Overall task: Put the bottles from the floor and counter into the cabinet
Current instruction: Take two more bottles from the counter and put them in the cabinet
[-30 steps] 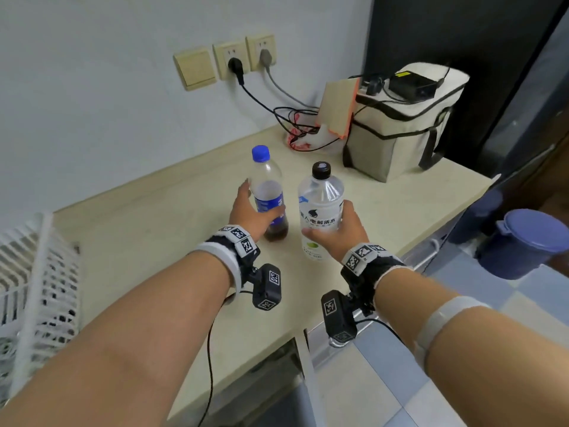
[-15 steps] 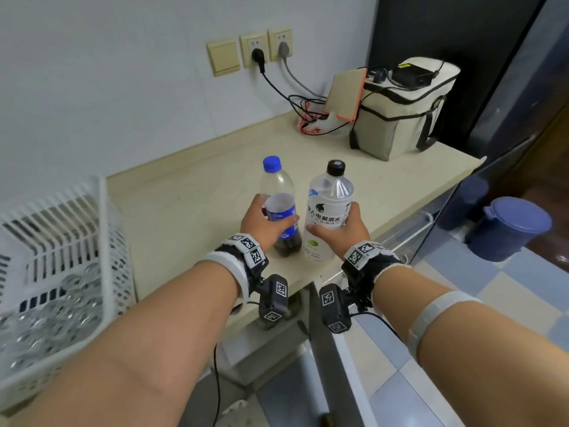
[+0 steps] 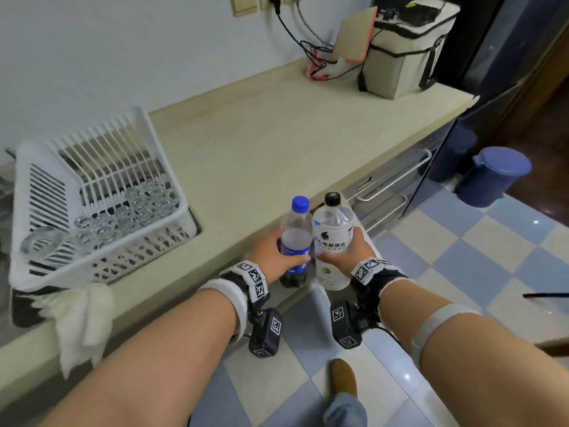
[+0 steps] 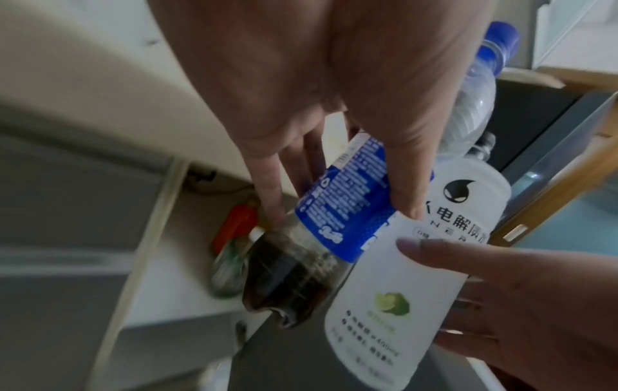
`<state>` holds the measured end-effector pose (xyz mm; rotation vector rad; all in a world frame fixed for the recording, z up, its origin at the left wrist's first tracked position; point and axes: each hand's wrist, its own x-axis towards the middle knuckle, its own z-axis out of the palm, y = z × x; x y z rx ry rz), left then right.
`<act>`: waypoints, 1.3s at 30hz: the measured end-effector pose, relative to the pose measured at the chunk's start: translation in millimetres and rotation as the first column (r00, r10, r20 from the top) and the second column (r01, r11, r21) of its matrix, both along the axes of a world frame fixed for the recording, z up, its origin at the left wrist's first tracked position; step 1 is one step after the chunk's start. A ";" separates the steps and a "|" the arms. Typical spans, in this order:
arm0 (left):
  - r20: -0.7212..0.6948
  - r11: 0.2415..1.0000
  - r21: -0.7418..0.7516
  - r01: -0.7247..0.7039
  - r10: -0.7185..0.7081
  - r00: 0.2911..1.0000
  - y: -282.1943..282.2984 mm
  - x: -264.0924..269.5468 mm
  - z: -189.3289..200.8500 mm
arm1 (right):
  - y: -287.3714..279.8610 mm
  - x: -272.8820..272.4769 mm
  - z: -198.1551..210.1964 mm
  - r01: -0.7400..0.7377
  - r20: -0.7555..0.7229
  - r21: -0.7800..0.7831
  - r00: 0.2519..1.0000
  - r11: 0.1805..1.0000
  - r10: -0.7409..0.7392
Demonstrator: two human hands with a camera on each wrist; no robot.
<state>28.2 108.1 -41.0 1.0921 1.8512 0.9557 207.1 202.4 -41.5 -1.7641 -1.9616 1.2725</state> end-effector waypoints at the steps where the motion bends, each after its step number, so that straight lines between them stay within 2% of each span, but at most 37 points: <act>1: 0.006 1.000 -0.019 -0.019 0.019 1.000 -7.0 -0.1 -17.7 | -4.4 0.8 -9.3 0.020 0.049 0.016 0.999 1.000 -0.021; 4: 0.026 0.993 -0.043 -0.108 0.110 0.994 -20.7 -1.4 -70.6 | -7.7 0.9 -37.7 0.036 0.186 0.070 0.981 0.997 -0.049; 7: 0.059 0.976 -0.030 -0.217 0.219 0.974 -23.7 -2.0 -117.5 | -3.8 -4.3 -66.6 0.024 0.209 0.127 0.977 0.992 -0.050; 10: 0.047 0.947 -0.034 -0.321 0.322 0.946 -14.0 -8.5 -164.3 | 11.2 -14.3 -104.7 0.034 0.128 0.143 0.990 0.989 -0.053; 16: -0.001 0.862 0.031 -0.506 0.507 0.862 37.0 -24.7 -252.5 | 51.4 -33.6 -191.0 -0.065 -0.095 0.111 0.993 0.992 0.076; 20: -0.066 0.724 0.116 -0.680 0.689 0.722 80.4 -51.8 -301.7 | 80.0 -43.4 -239.0 -0.157 -0.232 0.085 0.957 0.984 0.173; 24: -0.126 0.614 0.121 -0.780 0.789 0.602 117.0 -90.2 -329.6 | 109.6 -63.2 -278.3 -0.228 -0.307 0.075 0.921 0.971 0.240; 28: -0.193 0.572 0.125 -0.811 0.815 0.546 138.9 -117.2 -355.8 | 125.1 -81.1 -304.8 -0.274 -0.358 0.106 0.886 0.956 0.294; 31: -0.150 0.519 0.183 -0.835 0.854 0.498 148.2 -125.2 -367.9 | 129.7 -90.8 -314.2 -0.309 -0.363 0.121 0.871 0.943 0.332; 35: -0.088 0.531 0.141 -0.836 0.847 0.524 141.1 -117.8 -378.5 | 121.8 -102.9 -316.4 -0.333 -0.362 0.132 0.860 0.934 0.358; 39: -0.102 0.586 0.005 -0.810 0.806 0.582 110.9 -85.5 -375.2 | 109.1 -117.0 -307.8 -0.393 -0.263 0.130 0.872 0.910 0.414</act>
